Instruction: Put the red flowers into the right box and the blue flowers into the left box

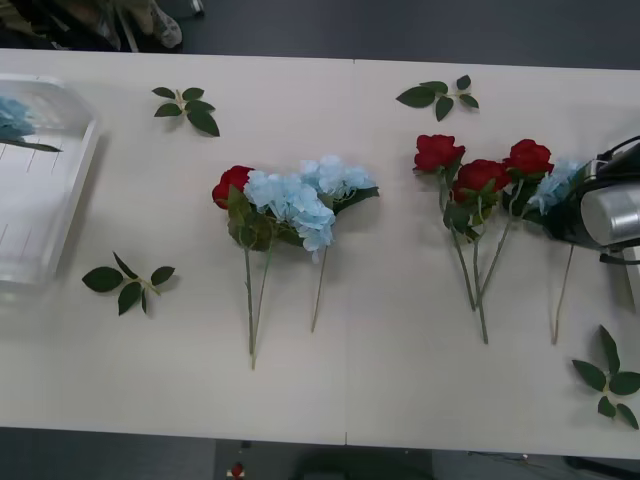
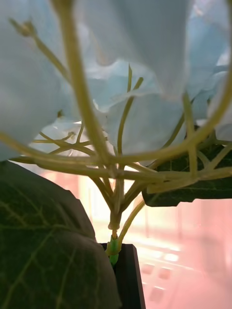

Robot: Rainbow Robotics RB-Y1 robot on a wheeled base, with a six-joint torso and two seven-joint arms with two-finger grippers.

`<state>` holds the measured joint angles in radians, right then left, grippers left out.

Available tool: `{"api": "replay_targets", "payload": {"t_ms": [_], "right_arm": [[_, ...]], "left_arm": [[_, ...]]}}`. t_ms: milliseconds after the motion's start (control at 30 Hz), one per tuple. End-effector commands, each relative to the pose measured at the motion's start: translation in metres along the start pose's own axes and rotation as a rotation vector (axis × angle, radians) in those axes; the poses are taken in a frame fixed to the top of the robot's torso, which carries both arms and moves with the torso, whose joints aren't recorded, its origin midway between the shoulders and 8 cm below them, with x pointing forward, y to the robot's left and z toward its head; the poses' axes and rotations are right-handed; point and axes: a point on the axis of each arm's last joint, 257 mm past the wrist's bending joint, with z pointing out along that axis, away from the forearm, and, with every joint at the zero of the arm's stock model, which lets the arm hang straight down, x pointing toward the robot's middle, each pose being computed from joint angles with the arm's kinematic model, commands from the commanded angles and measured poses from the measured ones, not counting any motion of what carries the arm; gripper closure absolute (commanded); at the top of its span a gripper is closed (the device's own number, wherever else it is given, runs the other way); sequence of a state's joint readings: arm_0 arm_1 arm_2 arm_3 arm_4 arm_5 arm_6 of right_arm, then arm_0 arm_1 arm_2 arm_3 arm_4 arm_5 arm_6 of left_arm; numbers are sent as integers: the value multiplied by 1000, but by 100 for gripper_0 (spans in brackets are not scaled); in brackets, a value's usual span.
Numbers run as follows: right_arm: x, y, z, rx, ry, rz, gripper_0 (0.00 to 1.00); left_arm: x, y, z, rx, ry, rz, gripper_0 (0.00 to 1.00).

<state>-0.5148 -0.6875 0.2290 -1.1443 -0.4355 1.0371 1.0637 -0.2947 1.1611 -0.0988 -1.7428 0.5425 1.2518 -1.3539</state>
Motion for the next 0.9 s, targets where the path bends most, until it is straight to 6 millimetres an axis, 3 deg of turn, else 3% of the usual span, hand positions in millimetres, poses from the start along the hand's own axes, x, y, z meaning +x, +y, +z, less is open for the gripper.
{"api": "replay_targets", "payload": {"t_ms": [33,200,333,433,600,733,800,833,867,900], "right_arm": [[-32,11,-19,-78,-28,124,100],[-56,24,-54,-160,-34,177,100],[-80,42,-99,-285,-72,215,100],[-90,52,-132,-382,-120,193,100],[-84,72,-178,-516,-204,86,100],[-66,100,-223,-669,-255,16,100],[-60,110,-242,-718,-286,-21,100],[-57,118,-255,-753,-306,-40,100],[-52,124,-264,-786,-324,-62,100],[-50,128,-269,-801,-333,-71,100]], "left_arm": [[-14,46,6,-57,-33,61,100],[-5,86,30,-103,-24,54,100],[1,114,48,-157,-32,87,100],[12,118,60,-164,-22,78,100],[32,119,75,-185,11,79,100],[46,114,83,-179,41,75,98],[46,112,84,-179,41,80,70],[46,112,84,-179,41,80,45],[46,111,84,-178,41,79,33],[46,112,83,-179,41,79,29]]}}
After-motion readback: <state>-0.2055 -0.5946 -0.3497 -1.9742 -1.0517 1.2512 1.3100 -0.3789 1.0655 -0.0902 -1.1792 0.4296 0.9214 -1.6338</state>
